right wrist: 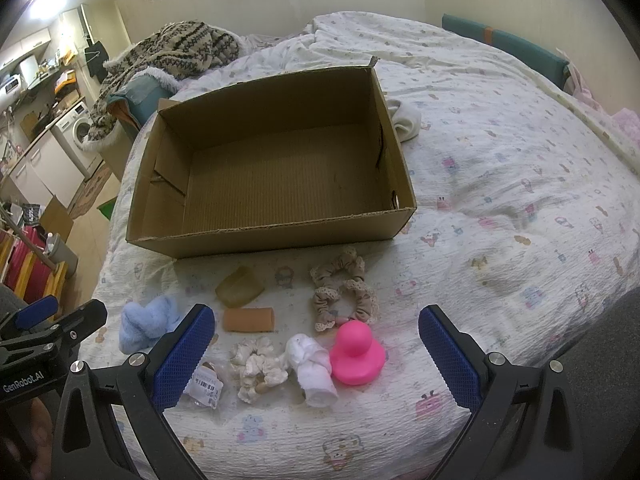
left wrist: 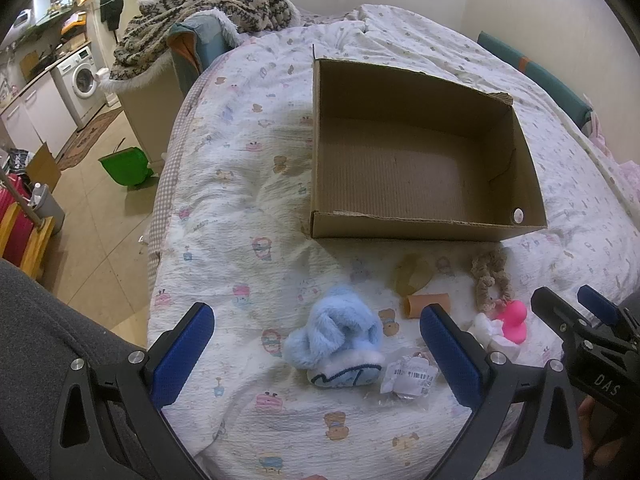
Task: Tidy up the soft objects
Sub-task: 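Grasp the blue fuzzy sock with the left tool while the right tool grasps the pink duck, then carry the blue sock and pink duck into the box and open both tools, then withdraw both tools from the box toward the remaining items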
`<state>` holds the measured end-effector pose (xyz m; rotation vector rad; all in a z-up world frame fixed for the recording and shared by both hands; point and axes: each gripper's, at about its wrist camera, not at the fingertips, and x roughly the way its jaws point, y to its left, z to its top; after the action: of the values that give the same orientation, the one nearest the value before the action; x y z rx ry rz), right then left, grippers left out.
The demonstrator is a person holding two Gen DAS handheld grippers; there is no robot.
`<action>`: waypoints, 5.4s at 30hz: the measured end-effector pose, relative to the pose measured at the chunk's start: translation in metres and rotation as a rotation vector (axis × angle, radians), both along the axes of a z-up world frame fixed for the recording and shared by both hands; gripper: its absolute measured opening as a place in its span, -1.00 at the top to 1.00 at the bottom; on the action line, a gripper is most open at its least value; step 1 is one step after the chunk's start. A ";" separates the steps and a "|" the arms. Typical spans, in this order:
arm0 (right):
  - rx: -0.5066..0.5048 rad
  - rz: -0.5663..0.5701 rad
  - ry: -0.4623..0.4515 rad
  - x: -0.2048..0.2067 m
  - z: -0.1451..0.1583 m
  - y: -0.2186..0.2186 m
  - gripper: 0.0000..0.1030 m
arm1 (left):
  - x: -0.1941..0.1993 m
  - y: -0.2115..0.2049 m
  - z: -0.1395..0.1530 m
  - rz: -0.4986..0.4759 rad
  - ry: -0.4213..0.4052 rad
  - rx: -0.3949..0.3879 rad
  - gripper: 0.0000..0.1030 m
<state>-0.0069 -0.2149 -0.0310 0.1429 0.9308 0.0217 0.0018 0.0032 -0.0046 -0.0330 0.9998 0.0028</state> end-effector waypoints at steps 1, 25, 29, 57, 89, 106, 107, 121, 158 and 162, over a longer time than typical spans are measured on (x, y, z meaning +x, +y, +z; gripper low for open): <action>0.001 -0.001 0.001 0.000 -0.001 0.001 -1.00 | 0.000 0.000 0.000 0.001 0.000 0.000 -0.99; 0.324 -0.130 0.285 0.034 -0.035 -0.072 -1.00 | 0.071 0.034 -0.062 0.098 0.426 -0.190 -0.93; 0.360 -0.140 0.310 0.036 -0.041 -0.074 -1.00 | 0.070 0.015 -0.082 0.044 0.483 -0.175 -0.57; 0.292 -0.117 0.380 0.042 -0.051 -0.060 0.12 | 0.036 0.031 -0.021 0.033 0.197 -0.134 0.78; 0.188 0.069 0.185 0.158 -0.015 -0.029 0.12 | 0.139 -0.049 0.001 -0.075 0.081 0.107 0.78; 0.309 0.062 0.303 0.180 -0.032 -0.053 0.11 | 0.166 -0.080 -0.033 -0.007 0.137 0.195 0.76; 0.298 0.067 0.301 0.179 -0.032 -0.051 0.11 | 0.165 -0.080 -0.034 0.000 0.136 0.190 0.76; 0.302 0.069 0.285 0.176 -0.029 -0.036 -0.27 | 0.149 -0.082 -0.038 0.043 0.153 0.137 0.44; 0.241 0.015 0.278 0.087 0.004 -0.050 -0.64 | 0.039 -0.005 0.010 0.024 0.105 -0.074 -0.30; 0.241 0.008 0.337 0.073 -0.013 -0.048 -0.64 | 0.029 -0.003 -0.004 0.033 0.159 -0.097 -0.30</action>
<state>0.0664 -0.2627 -0.0440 0.3742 1.2639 0.1203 0.0306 0.0003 -0.0085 -0.1398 1.1576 -0.0132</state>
